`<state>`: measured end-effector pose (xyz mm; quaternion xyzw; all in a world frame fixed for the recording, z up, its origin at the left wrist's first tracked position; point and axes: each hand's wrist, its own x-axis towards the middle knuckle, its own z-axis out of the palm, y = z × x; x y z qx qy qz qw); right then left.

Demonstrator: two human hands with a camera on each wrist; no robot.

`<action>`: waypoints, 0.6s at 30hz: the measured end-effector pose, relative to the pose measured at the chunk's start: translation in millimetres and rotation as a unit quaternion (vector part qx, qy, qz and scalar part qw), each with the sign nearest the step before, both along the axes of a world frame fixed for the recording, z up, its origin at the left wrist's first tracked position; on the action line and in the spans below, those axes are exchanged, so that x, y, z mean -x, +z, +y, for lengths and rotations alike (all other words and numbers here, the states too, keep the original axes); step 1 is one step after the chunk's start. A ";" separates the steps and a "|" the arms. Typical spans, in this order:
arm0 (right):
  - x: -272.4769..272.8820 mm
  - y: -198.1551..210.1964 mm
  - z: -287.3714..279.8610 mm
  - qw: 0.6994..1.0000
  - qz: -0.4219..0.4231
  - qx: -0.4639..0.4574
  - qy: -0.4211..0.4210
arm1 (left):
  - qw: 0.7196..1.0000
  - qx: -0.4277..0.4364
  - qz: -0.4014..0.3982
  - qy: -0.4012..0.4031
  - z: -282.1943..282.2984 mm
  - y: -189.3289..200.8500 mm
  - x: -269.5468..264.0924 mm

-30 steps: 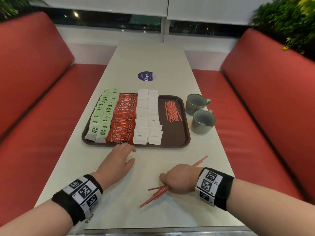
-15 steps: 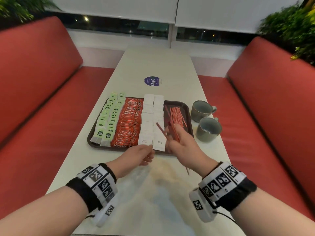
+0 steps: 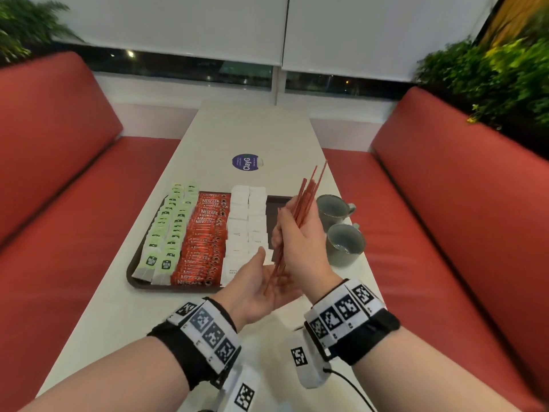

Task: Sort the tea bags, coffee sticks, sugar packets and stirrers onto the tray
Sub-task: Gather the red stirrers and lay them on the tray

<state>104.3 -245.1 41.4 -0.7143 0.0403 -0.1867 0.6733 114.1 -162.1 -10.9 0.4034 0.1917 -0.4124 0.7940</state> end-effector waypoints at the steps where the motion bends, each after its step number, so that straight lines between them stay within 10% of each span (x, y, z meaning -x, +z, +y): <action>1: 0.0 -1.7 2.2 1.000 -0.004 -0.007 -0.009 | 1.000 -0.004 0.001 0.016 0.2 0.7 -1.1; 18: -5.0 -21.4 36.6 0.997 0.006 -0.074 -0.004 | 0.991 0.048 -0.052 0.111 8.6 5.4 -13.0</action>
